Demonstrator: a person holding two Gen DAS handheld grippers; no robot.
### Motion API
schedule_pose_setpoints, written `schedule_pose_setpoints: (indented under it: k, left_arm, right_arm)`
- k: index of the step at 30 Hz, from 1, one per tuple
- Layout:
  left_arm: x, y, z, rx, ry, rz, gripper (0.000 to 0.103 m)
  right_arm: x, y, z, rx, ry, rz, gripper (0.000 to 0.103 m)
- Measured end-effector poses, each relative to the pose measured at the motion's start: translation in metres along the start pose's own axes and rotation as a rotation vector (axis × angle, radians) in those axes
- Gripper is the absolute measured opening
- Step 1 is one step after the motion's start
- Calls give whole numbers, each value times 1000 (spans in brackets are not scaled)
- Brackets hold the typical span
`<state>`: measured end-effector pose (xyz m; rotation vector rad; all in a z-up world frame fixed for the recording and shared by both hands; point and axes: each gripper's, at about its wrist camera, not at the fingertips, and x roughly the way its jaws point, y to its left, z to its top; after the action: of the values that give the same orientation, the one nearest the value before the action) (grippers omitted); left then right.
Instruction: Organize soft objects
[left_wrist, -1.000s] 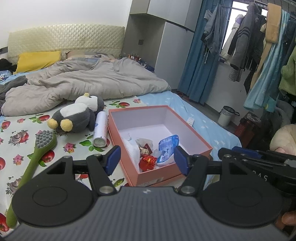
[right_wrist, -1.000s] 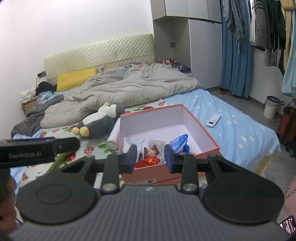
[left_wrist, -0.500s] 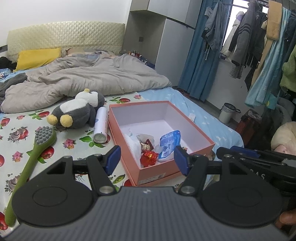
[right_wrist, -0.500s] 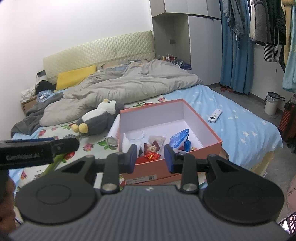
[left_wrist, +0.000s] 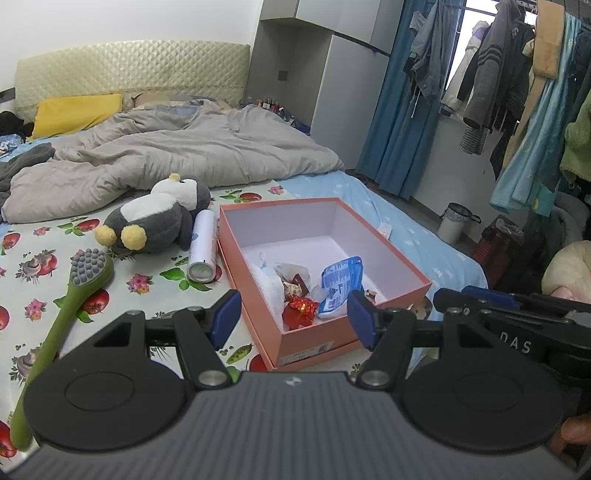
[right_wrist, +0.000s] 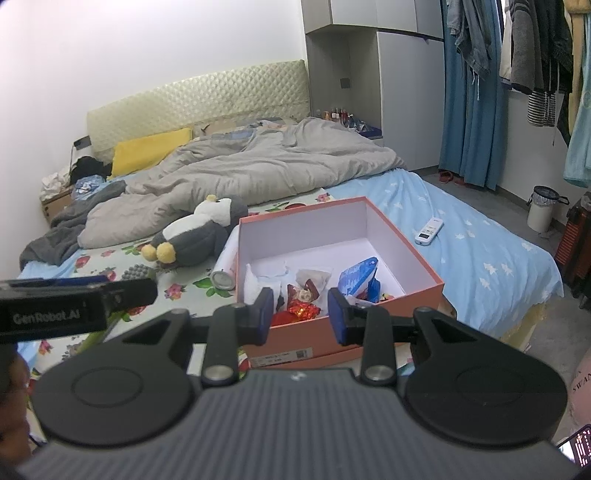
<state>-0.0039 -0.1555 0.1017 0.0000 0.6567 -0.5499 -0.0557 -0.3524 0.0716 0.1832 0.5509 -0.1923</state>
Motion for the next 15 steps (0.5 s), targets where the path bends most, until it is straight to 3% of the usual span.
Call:
schedule_pose_setpoints:
  k: [5,7,9,12,15]
  left_arm:
    - [4,1,1,4,8,-1,69]
    - [5,2,1,5,13,1,70]
    - [6,2,1,4,15,6,76]
    - [5,4,1,4,10,14,86]
    - [5,5,1,3,9,15,97]
  right_arm:
    - [3,-1,0,1,9,4,35]
    - [5,-1,0,3,14,6,48]
    - [7,-2,-1,12,18,3,75]
    - [7,-4,-1,24,6,-10,84]
    - [8,-7,0,28,8,-21,84]
